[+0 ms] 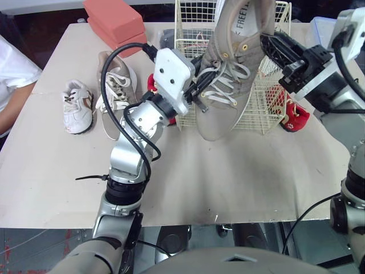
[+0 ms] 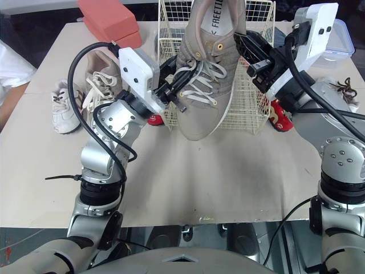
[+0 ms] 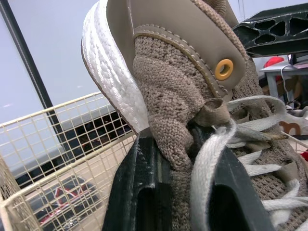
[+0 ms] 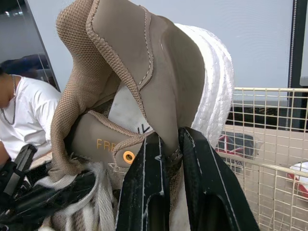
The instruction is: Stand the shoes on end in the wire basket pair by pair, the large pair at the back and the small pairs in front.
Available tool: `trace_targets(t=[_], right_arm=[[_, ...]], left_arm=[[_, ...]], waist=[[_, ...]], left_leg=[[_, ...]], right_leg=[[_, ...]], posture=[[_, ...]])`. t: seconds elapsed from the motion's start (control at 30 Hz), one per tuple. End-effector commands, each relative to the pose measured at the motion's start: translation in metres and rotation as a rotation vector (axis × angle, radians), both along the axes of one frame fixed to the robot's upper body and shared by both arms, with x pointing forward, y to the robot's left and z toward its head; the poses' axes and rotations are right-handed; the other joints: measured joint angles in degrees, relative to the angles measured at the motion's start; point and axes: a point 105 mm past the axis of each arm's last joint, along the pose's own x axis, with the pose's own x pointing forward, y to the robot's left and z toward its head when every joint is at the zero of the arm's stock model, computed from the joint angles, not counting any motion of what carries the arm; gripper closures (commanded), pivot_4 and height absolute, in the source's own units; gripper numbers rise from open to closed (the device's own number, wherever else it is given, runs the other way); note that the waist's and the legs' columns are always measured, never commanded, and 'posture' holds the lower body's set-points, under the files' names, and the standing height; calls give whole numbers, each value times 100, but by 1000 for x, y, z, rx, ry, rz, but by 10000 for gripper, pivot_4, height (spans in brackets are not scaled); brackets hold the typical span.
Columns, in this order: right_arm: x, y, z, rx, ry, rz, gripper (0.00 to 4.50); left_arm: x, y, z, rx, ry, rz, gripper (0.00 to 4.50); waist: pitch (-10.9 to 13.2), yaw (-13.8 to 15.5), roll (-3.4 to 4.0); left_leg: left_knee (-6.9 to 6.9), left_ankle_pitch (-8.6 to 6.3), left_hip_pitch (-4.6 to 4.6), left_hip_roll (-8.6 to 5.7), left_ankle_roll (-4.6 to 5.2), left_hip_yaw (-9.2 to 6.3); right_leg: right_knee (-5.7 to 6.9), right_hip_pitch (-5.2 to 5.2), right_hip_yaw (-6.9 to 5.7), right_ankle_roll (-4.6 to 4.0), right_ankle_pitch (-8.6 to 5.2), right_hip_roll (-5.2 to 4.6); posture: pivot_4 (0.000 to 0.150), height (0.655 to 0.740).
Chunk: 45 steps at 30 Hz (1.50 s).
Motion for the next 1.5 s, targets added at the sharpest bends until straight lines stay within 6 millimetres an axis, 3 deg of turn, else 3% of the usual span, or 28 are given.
trace_targets(t=[0.03,0.17,0.53,0.83,1.1,1.27,1.5], right_arm=[[-7,-4,18,20,-76,-23,45000],[-11,-8,28,50,-106,-30,45000],[-23,-28,81,254,-301,-68,45000],[-19,-52,127,265,-739,-260,45000],[8,-54,116,128,-910,-314,45000],[28,-57,98,38,-924,-337,45000],[44,-58,76,-33,-906,-358,45000]], left_arm=[[-14,-6,11,8,-31,-64,16197],[-13,-1,15,0,-40,-45,437],[-18,32,20,-21,87,-45,437],[-34,43,21,41,274,-232,437],[-43,51,35,58,287,-232,437],[-44,58,57,-24,159,-170,437],[-53,58,64,-93,83,-194,437]], waist=[[0,1,0],[0,-3,0],[1,-17,1],[2,-10,3],[6,-26,8],[7,-19,10],[7,-13,10]], left_leg=[[0,0,0,0,0,0],[0,0,-1,0,0,0],[-5,1,-2,2,-2,1],[-5,1,-1,0,-3,2],[-8,2,1,2,-5,7],[-7,3,1,2,-6,5],[-7,3,-1,1,-6,7]], right_leg=[[0,0,0,0,0,0],[-1,-1,0,0,0,1],[-4,-5,2,0,0,3],[-3,-6,2,1,-1,4],[-5,-7,7,-1,0,2],[-3,-7,6,-2,0,2],[-3,-6,6,-2,1,-3]], posture=[[1500,6860],[1500,6860],[1500,6860],[1500,6860],[1500,6860],[1500,6860],[1500,6860]])
